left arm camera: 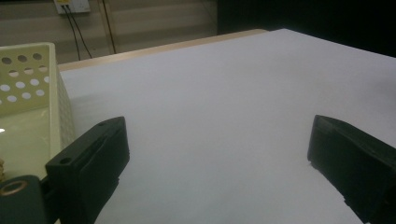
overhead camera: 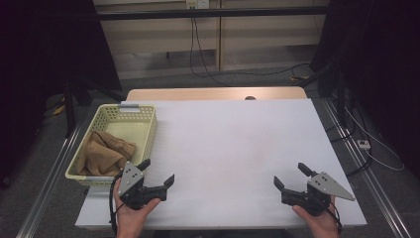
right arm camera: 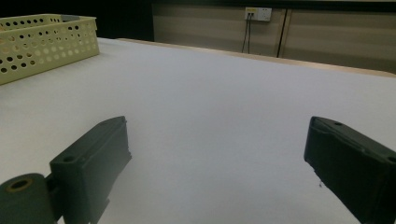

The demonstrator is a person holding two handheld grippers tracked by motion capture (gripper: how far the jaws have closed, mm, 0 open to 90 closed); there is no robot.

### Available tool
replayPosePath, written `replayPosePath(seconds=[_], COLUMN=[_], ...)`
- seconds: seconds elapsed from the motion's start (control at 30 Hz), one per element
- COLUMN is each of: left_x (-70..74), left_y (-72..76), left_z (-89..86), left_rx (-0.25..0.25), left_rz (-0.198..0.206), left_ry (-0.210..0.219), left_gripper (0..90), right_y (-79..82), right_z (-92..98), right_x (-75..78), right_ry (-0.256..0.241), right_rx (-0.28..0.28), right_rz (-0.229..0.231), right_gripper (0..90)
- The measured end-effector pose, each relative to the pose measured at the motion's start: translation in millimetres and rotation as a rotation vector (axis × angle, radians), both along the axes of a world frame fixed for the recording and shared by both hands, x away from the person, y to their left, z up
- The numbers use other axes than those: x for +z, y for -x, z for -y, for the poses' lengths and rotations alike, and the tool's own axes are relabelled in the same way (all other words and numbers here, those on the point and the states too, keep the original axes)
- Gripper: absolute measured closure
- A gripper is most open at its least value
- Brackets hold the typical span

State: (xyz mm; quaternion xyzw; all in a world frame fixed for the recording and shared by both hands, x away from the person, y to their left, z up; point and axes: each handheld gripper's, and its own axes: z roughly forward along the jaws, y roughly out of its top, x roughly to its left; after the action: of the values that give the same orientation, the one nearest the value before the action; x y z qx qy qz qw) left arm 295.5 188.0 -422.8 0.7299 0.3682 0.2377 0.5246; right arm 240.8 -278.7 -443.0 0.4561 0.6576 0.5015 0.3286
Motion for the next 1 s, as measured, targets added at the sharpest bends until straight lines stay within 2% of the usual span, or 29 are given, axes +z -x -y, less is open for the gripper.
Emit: replayPosePath(seconds=[0.2, 0.33, 0.6, 0.8, 1.0], left_x=[1.2, 1.9, 1.4, 2.0, 9.1], left_y=[-1.5, -4.8, -2.0, -2.0, -1.2], left_z=[1.0, 4.3, 2.7, -0.4, -2.3], left_rx=[0.002, -0.02, 0.002, -0.004, -0.008], left_rz=[0.003, -0.034, -0.031, -0.04, -0.04], left_ry=[-0.011, -0.021, -0.032, -0.028, -0.026], left_gripper=[5.5, 3.2, 4.1, 4.1, 4.1], right_y=[-1.3, -2.1, -5.6, -6.1, -3.9], right_z=[1.7, 2.4, 0.3, -1.5, -2.6], right_x=[-0.7, -1.4, -1.2, -0.8, 0.6], right_ry=[-0.005, -0.017, -0.029, -0.031, -0.017], right_rx=[0.0, 0.003, 0.027, 0.03, 0.032], right_rz=[-0.007, -0.01, -0.015, -0.016, -0.004], right_gripper=[6.3, 6.0, 5.9, 5.9, 6.1])
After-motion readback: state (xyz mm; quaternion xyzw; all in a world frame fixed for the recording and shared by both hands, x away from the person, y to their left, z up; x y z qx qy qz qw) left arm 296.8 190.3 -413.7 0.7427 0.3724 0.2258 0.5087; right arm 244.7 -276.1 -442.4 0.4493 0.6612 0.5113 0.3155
